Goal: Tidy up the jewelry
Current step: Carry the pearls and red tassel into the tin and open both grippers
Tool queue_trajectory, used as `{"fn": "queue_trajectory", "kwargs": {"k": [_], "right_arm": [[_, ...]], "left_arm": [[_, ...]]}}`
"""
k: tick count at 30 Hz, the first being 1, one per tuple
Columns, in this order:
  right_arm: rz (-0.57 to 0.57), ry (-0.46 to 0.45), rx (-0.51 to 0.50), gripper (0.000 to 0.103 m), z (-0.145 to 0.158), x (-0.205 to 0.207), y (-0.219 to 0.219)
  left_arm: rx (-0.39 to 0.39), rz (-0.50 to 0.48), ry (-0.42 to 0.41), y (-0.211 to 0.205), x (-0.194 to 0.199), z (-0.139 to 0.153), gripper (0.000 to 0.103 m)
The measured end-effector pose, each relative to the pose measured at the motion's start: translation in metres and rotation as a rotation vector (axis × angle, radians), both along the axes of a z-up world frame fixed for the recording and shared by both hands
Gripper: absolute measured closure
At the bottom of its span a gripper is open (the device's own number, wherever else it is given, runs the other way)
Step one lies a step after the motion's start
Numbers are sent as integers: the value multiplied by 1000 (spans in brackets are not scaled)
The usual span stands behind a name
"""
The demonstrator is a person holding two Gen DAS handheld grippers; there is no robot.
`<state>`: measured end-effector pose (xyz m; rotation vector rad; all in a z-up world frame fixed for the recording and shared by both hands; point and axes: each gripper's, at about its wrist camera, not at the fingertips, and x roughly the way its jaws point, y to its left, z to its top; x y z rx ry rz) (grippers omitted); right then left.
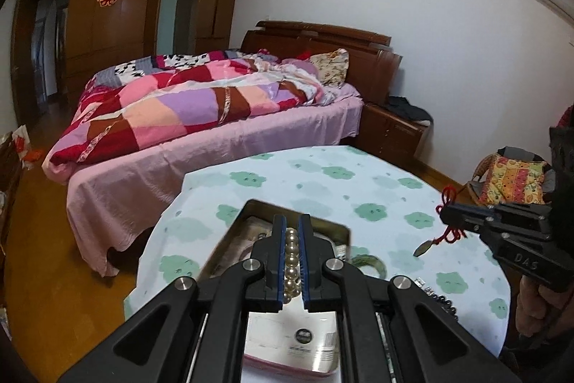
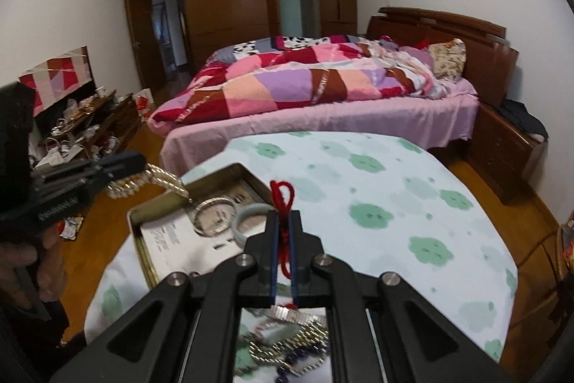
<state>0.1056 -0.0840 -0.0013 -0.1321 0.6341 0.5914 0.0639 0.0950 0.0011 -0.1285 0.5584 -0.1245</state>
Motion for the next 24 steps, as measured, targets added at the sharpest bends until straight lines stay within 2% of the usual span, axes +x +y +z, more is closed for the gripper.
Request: {"fn": "queue_trajectory", "kwargs": {"k": [14, 24], "right_arm": [[110, 16, 29, 96, -9, 8, 46], [155, 57, 15, 96, -33, 9, 73]], "left_arm": [[33, 35, 80, 8, 12, -30, 97], [37, 48, 129, 13, 22, -48, 97]]}}
